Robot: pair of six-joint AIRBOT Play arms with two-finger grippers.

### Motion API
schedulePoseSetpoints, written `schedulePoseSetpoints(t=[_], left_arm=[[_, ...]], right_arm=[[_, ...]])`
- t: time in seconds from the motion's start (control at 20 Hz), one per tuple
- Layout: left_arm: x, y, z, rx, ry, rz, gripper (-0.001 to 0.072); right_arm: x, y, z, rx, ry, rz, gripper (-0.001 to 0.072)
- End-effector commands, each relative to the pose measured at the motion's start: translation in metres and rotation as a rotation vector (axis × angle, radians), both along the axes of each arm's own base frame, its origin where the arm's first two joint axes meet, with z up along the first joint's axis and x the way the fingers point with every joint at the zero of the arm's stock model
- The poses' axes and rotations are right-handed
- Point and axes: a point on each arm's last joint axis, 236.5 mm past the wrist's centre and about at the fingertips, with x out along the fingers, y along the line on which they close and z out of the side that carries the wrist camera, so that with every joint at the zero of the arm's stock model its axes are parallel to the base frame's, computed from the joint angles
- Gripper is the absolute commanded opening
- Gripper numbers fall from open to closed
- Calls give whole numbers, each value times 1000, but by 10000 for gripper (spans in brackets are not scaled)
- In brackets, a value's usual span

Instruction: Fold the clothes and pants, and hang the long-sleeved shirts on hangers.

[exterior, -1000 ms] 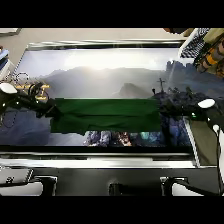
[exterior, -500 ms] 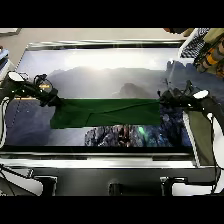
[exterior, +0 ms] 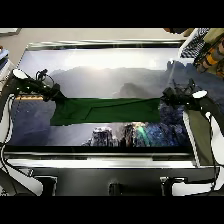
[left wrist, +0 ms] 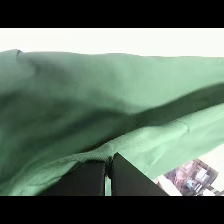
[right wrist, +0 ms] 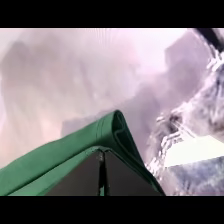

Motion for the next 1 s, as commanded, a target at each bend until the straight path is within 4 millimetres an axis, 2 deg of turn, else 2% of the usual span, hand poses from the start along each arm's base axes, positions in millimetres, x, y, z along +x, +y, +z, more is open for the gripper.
schedulePoseSetpoints(t=[0.0,0.1,0.15,0.2,0.25,0.3,0.35,0.45,0.55,0.6,0.7,0.8,0.95], left_arm=[[4,-10,-17,-7,17,-5,15],[6,-15,-26,-6,26,0,22],[9,-14,-26,-4,21,12,76],[11,-13,-25,-3,18,29,174],[13,-11,-22,-2,11,34,286],[15,-9,-16,-1,1,32,334],[16,-7,-8,-1,-10,28,334],[18,-4,11,4,-37,11,335],[15,1,28,35,-60,-7,335],[12,3,37,50,-67,-18,334],[6,7,51,81,-78,-17,334],[3,9,62,94,-91,-20,334],[-1,8,70,94,-95,-19,334]], right_arm=[[5,2,-10,17,-3,-3,34],[2,3,-17,22,15,2,63],[1,5,-17,29,22,7,176],[-2,6,-15,36,27,20,272],[-6,6,-7,40,34,52,324],[-12,1,1,40,54,88,329],[-21,-9,9,31,93,113,335],[-40,-34,16,18,177,130,486],[-49,-42,16,49,192,148,503],[-54,-38,11,70,202,180,505],[-62,-13,1,145,211,296,598],[-68,8,-12,180,238,367,598],[-62,22,-28,157,238,392,599]])
